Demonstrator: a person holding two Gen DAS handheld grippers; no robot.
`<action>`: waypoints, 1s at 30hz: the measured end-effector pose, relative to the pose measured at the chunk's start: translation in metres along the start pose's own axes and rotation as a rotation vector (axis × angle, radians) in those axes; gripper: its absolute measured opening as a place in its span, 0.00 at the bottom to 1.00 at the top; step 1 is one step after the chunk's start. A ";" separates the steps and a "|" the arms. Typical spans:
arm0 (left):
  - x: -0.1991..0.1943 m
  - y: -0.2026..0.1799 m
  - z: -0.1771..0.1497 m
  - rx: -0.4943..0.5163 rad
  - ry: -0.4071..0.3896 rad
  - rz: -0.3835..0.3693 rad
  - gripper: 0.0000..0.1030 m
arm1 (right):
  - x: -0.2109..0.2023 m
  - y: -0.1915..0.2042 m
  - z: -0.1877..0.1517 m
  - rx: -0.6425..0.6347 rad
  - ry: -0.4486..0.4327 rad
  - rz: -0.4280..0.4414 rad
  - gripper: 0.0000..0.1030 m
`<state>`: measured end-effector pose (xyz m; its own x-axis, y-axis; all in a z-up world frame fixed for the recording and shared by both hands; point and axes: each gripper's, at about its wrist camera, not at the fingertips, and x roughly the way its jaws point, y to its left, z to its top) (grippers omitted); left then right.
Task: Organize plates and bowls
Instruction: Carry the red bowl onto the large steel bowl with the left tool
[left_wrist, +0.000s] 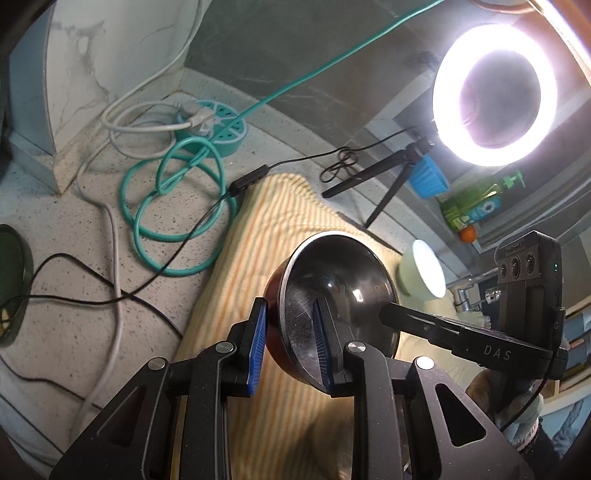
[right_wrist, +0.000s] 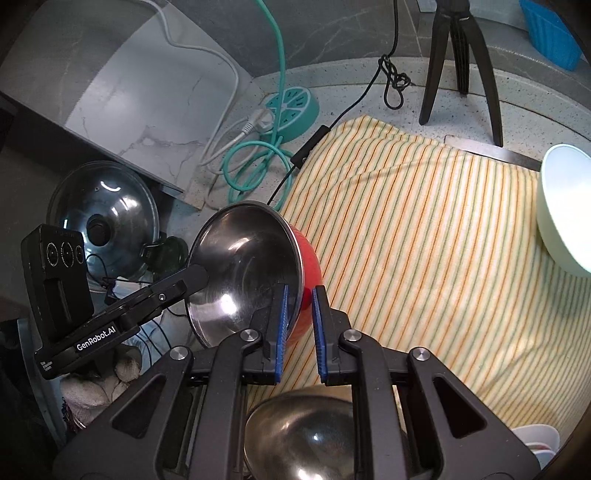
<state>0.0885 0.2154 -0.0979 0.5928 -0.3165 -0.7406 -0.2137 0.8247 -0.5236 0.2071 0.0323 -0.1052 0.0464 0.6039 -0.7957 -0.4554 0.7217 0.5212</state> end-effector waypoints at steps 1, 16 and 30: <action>-0.004 -0.006 -0.003 0.003 -0.006 -0.001 0.22 | -0.004 0.000 -0.002 0.000 -0.003 0.004 0.13; -0.031 -0.058 -0.055 0.012 -0.035 -0.020 0.22 | -0.070 -0.016 -0.049 -0.051 -0.014 0.034 0.13; -0.028 -0.075 -0.103 -0.001 0.012 0.000 0.22 | -0.080 -0.034 -0.093 -0.095 0.056 0.025 0.13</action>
<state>0.0081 0.1143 -0.0809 0.5834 -0.3220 -0.7456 -0.2149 0.8241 -0.5241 0.1366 -0.0721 -0.0878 -0.0145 0.5994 -0.8003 -0.5383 0.6698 0.5114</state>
